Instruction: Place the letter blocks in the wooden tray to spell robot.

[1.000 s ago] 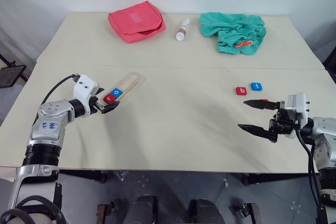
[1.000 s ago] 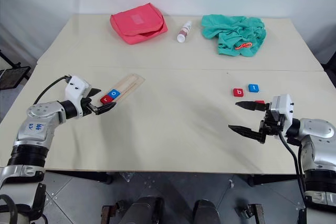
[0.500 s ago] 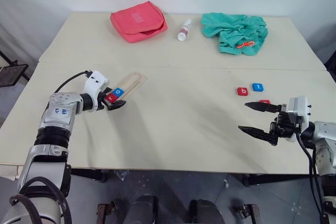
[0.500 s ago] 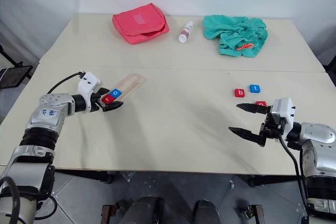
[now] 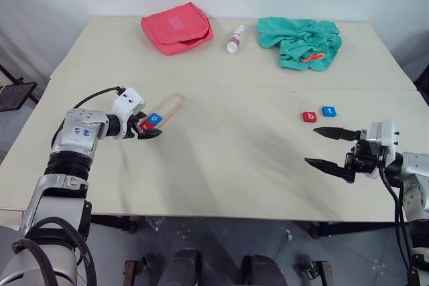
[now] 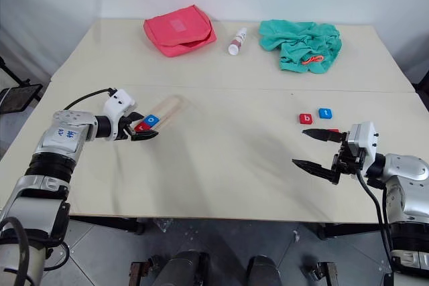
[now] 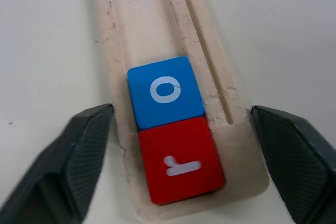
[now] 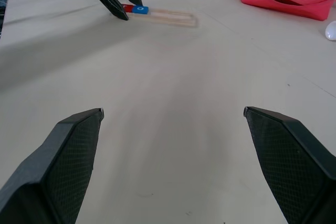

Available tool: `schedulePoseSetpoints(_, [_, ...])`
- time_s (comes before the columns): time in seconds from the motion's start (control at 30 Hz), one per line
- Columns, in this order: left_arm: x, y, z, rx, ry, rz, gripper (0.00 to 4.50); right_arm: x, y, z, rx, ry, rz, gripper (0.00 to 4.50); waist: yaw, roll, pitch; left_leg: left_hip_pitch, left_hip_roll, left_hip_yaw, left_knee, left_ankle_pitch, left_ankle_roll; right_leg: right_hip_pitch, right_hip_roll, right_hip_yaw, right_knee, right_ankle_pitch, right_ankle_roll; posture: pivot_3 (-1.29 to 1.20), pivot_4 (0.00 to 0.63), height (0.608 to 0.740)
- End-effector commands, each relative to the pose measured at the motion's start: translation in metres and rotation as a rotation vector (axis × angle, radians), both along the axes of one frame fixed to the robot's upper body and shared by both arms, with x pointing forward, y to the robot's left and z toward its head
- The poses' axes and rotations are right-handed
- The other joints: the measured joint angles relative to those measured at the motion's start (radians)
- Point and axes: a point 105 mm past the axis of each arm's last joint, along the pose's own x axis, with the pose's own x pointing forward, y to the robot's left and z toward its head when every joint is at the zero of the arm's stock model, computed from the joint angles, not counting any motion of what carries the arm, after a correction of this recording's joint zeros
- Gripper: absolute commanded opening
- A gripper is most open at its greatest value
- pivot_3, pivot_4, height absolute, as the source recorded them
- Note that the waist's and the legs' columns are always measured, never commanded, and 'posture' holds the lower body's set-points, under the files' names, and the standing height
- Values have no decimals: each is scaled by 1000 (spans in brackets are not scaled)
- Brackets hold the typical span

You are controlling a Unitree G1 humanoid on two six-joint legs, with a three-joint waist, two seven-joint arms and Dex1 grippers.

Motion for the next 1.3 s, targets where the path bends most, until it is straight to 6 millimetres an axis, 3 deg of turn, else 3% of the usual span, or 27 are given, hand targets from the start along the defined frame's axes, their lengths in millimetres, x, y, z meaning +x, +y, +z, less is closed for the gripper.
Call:
schedulePoseSetpoints(0.03, [-3,5,-19,27,6,29,3391,1,-1,9,4,-45,3,4500,0,0,0,0,0,0,1,0,0,0,0,0,0,0,0,0,150,740])
schedulePoseSetpoints(0.2, [-12,-1,-27,23,30,-55,3391,2,-2,11,-1,-45,3,4500,0,0,0,0,0,-1,3,0,0,1,0,1,1,0,0,0,150,740])
schedulePoseSetpoints(0.43, [-20,-15,-18,-3,-31,-140,3391,3,-3,12,-8,-44,4,4500,1,0,0,0,0,-1,3,0,0,0,0,1,1,0,0,0,150,740])
schedulePoseSetpoints(0.73, [-41,-74,4,-8,-102,-438,3391,-1,-6,11,-22,-32,24,4500,2,0,0,-2,0,-1,3,0,0,0,0,1,0,0,0,0,150,740])
schedulePoseSetpoints(1.13, [-46,-155,6,64,-112,-731,3391,-16,-20,6,-46,-16,-7,4500,4,-1,1,-3,0,2,4,0,0,0,0,-1,-1,0,0,0,150,740])
schedulePoseSetpoints(1.3, [-51,-177,4,83,-113,-803,3391,-21,-25,3,-47,-11,-35,4500,3,-1,1,-4,0,3,3,0,1,0,0,-2,-1,0,0,0,150,740])
